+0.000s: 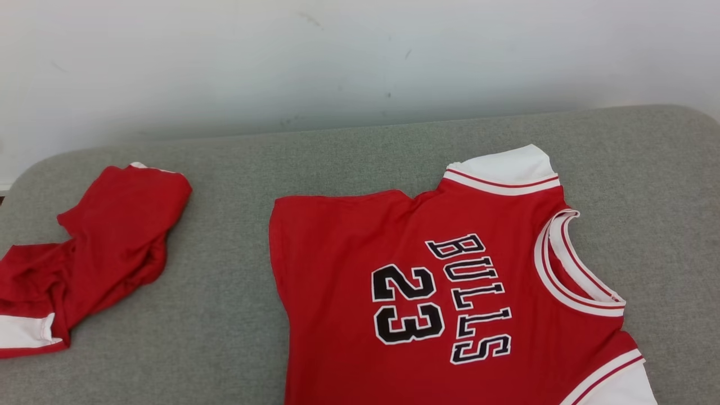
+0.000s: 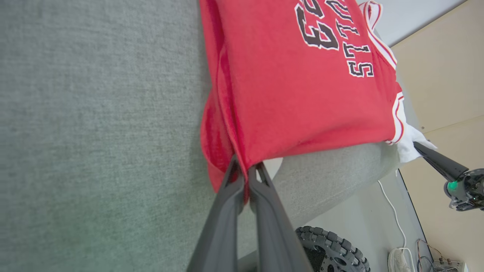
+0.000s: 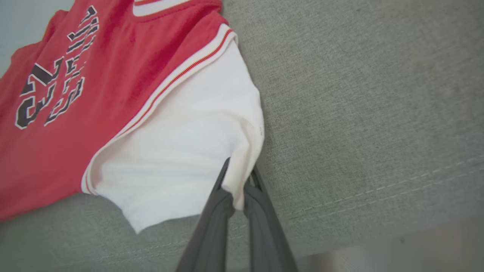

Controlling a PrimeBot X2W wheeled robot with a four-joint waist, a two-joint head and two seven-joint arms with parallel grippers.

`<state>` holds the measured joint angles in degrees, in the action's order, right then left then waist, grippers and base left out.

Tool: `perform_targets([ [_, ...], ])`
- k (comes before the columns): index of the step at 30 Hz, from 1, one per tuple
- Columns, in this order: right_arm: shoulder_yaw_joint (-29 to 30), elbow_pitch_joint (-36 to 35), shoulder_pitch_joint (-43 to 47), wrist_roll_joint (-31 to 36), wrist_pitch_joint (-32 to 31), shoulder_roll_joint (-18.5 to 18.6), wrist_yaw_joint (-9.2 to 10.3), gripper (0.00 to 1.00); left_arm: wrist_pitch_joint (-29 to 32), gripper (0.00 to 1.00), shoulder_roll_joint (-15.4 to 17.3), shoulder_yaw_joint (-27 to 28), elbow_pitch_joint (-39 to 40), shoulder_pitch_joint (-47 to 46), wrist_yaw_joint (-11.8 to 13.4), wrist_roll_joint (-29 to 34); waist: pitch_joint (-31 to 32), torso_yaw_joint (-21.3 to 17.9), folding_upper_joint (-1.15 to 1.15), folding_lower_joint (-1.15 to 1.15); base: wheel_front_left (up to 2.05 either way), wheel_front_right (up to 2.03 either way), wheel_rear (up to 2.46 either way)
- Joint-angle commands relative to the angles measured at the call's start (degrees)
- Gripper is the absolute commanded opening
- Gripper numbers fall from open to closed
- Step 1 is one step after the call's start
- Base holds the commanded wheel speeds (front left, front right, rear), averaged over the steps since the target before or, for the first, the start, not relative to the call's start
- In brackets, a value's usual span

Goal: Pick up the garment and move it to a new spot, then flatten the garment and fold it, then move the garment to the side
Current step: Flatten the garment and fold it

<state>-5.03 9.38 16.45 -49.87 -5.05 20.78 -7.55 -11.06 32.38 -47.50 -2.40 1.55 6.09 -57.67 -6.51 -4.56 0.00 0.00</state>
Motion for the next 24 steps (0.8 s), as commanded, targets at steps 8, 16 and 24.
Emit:
perform_targets([
  [8, 1.11, -5.7, -1.77, -1.72, -3.3, 0.15, 0.13, 0.0, 5.68, 0.0, 4.28, 1.17, 5.23, -2.84, 0.04, -2.02, -0.2, 0.14, 0.0, 0.0, 0.0, 0.0, 0.0],
  [16, 3.0, -14.7, -6.99, -4.95, -10.4, 1.86, 0.12, 0.0, 15.11, 0.0, 7.83, 4.36, 11.56, -8.16, -0.44, -9.08, -2.32, 0.07, 0.0, 0.0, 0.0, 0.0, 0.0],
  [24, 3.63, -14.52, -14.94, -1.34, -15.92, 2.68, 0.12, 0.0, 23.88, 0.0, 7.87, 6.0, 13.18, -14.92, 1.5, -14.26, -5.11, 0.66, 0.0, 0.0, 0.0, 0.0, 0.0],
])
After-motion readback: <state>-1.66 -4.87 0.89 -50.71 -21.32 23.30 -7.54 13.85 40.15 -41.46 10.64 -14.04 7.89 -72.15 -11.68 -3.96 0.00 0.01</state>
